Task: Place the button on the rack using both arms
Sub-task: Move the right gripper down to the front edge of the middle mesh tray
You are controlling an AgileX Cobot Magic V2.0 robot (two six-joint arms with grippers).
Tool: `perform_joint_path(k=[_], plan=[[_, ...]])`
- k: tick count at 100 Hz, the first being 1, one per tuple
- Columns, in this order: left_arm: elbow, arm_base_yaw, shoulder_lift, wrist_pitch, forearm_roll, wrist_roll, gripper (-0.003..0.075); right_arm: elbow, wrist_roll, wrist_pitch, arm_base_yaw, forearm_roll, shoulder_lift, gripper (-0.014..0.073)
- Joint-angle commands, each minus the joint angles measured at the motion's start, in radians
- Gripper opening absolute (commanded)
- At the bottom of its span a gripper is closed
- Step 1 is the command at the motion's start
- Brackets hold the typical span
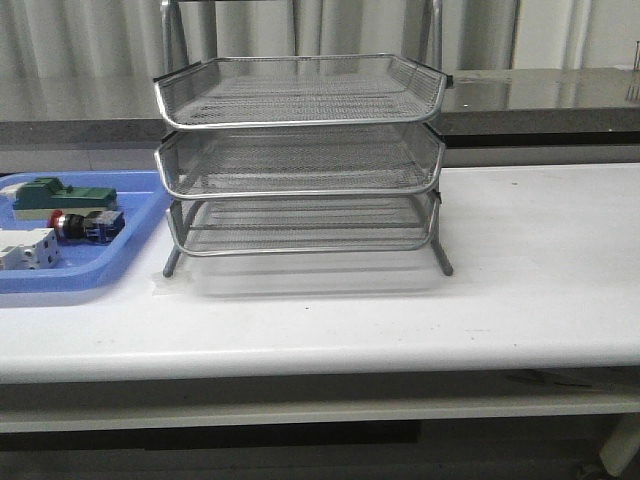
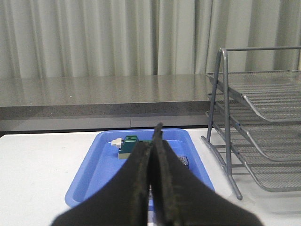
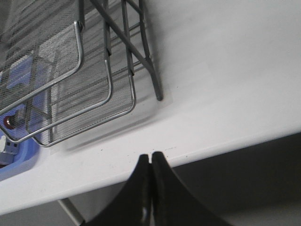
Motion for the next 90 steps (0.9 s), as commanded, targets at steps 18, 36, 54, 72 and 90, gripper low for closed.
perform_joint_path(k=[18, 36, 54, 72, 90], plan=[[0.035, -0.007, -0.032, -0.077, -0.003, -0.009, -0.002, -0.035, -0.147, -0.079, 0.058, 0.246, 0.174, 0.0063], [0.035, -0.007, -0.032, -0.077, -0.003, -0.009, -0.002, -0.035, -0.278, -0.173, 0.138, 0.43, 0.287, 0.029], [0.035, -0.007, -0.032, -0.077, -0.003, -0.009, -0.002, -0.049, -0.397, -0.243, 0.188, 0.572, 0.398, 0.0333], [0.035, -0.007, -0.032, -0.077, -0.003, -0.009, -0.002, -0.147, -0.452, -0.201, 0.195, 0.633, 0.526, 0.0333], [0.035, -0.007, -0.032, -0.077, -0.003, -0.009, -0.002, -0.277, -0.464, -0.185, 0.195, 0.633, 0.656, 0.0333]])
